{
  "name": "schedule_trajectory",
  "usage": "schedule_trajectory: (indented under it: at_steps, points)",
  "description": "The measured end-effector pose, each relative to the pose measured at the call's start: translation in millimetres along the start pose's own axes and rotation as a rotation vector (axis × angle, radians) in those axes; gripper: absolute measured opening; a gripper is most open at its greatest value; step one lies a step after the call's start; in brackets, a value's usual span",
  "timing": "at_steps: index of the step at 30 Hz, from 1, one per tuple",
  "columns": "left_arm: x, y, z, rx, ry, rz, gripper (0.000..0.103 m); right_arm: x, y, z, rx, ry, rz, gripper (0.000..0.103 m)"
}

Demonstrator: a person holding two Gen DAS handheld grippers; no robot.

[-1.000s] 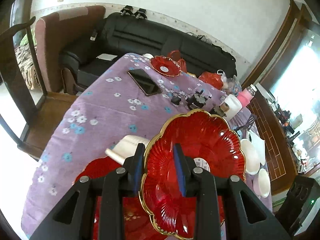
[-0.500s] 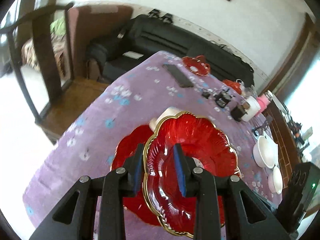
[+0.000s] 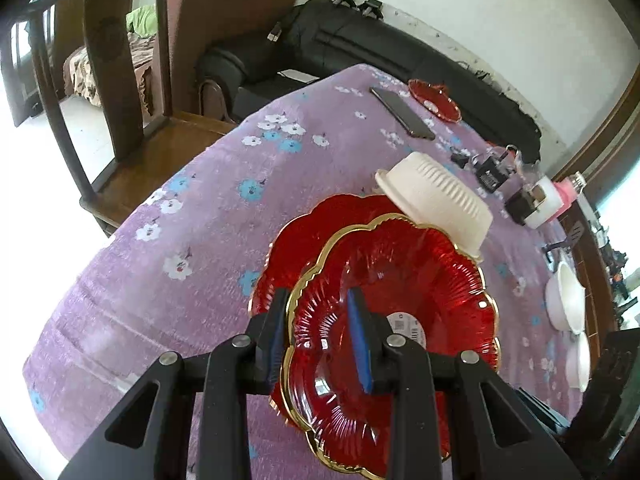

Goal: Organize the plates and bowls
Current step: 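Lower the red plate onto the other red plate and open the right gripper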

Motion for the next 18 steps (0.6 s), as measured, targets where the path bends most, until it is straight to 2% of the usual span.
schedule_trajectory:
  at_steps: [7,9,13,15,17,18]
  points:
    - [-3.2,26.3,3.6,-0.093,0.033,-0.033,0.029,-4.6,10.7,-4.6,0.056,-0.043,-0.012,0.016]
    - [-3.6,25.1,3.6,-0.086,0.033,-0.029,0.034,-4.4,12.8,-6.6,0.070,-0.059,-0.008,0.017]
    - [-3.6,18.4,5.1,-0.092,0.037,-0.032,0.036,-5.9,15.8,-10.9,0.101,-0.097,-0.007,0.019]
    - [-4.9,14.6,6.3,-0.106,0.051,-0.030,0.044,-6.5,17.1,-12.8,0.130,-0.119,-0.016,0.017]
    - [-7.0,4.6,7.7,-0.113,0.066,-0.004,0.046,-7.6,18.2,-12.5,0.146,-0.125,-0.028,0.016]
    - [-8.1,-0.5,8.1,-0.123,0.071,0.016,0.052,-8.2,19.2,-12.8,0.149,-0.126,-0.036,0.016]
Point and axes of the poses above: each gripper's, at about its wrist camera, not at the fingertips, and y roughly the way its jaws point, z to its right, x to its underside, the point moved 3 cm from there along y, roughly the way its jaws point, and after that the axes turned 3 degrees about -y, right-handed, at the moved point
